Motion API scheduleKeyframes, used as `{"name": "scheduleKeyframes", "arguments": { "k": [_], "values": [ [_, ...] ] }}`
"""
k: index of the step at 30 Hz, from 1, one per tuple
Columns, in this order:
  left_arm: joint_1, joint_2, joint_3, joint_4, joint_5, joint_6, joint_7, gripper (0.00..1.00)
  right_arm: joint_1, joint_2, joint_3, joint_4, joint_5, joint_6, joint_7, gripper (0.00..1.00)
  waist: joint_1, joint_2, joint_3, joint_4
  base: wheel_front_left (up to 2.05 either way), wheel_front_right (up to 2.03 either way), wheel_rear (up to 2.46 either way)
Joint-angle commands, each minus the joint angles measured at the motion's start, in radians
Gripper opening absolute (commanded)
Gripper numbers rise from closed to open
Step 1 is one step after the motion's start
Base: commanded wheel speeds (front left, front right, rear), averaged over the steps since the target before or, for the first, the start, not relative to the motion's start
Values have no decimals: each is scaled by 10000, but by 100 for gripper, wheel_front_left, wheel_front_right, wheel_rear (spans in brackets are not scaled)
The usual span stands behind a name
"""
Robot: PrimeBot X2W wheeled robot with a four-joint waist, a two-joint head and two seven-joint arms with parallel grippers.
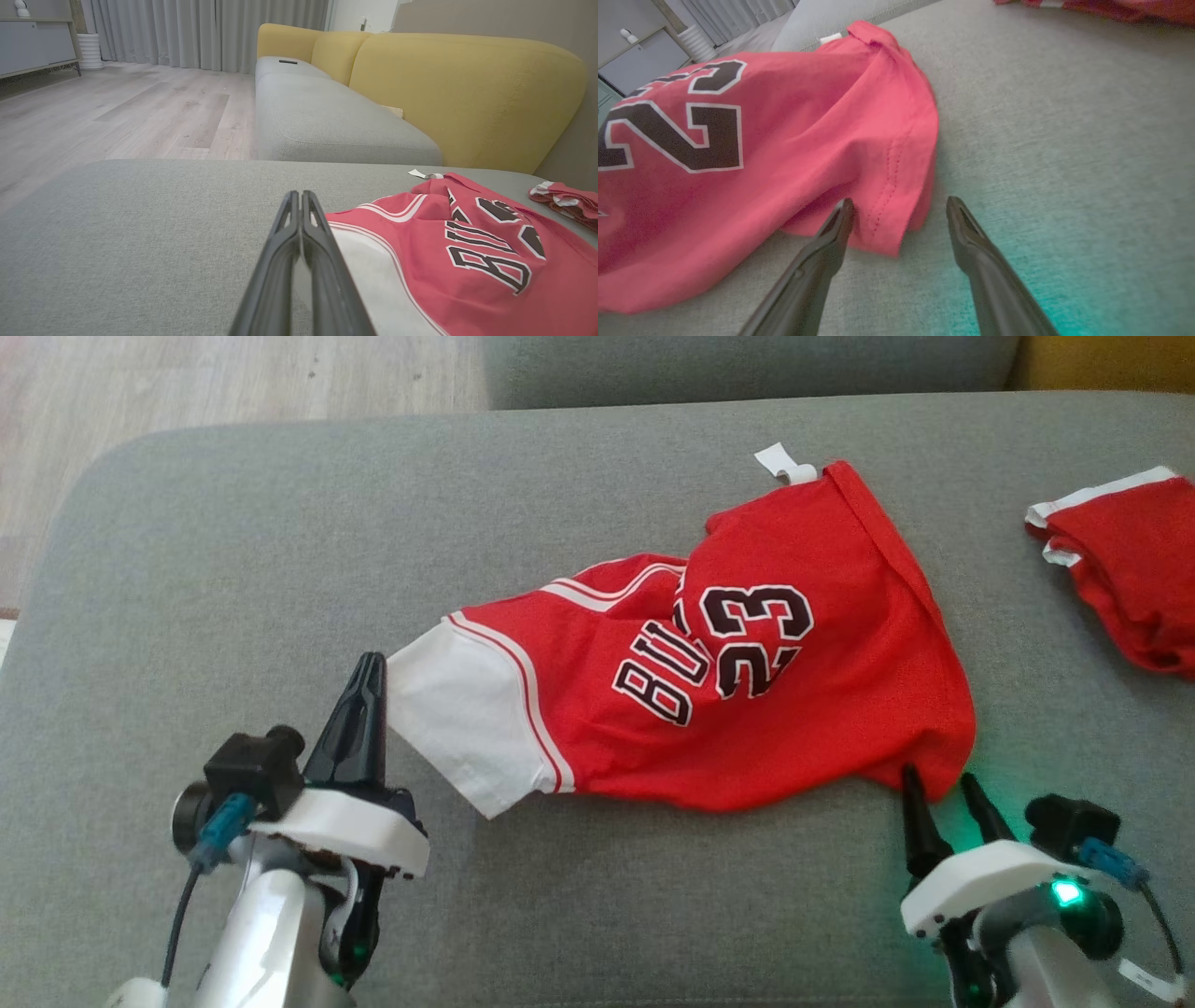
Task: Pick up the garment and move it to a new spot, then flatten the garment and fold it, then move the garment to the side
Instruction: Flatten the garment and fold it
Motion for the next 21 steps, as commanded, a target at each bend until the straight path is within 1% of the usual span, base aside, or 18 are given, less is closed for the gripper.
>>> {"name": "scheduleKeyframes", "arguments": {
  "k": [1,8,9,10,11,14,16,19,21],
  "values": [
    [-256,55,296,-433,78,-51,-62,0,-457,-37,318,-74,143,-9,31,100,0,0,18,31,0,0,0],
    [-291,50,260,-561,22,-2,-62,0,-889,-37,854,921,638,-9,310,100,0,0,106,107,0,0,0],
    [-298,49,275,-560,17,6,-62,0,-917,-37,997,983,814,-9,352,80,0,0,107,104,0,0,0],
    [-307,49,298,-558,15,15,-62,0,-942,-37,1141,996,1018,-9,347,18,0,0,104,94,0,0,0],
    [-317,49,333,-558,15,27,-62,0,-969,-37,1225,984,1100,-9,260,0,0,0,99,77,0,0,0],
    [-352,48,562,-592,-136,95,-62,0,-1049,-37,1397,820,1230,-9,-14,0,0,0,67,-15,0,0,0],
    [-398,48,891,-618,-675,119,-62,0,-1134,-37,1565,398,1225,-9,-186,0,0,0,-4,-145,0,0,0],
    [-561,48,1299,-599,-2111,69,-62,0,-1301,-37,1738,-418,1028,-9,-166,0,0,0,-96,-287,0,0,0],
    [-795,48,1493,-673,-2579,-16,-62,0,-1448,-120,1787,-1172,939,-9,5,0,0,0,-164,-376,0,0,0]
  ]
}}
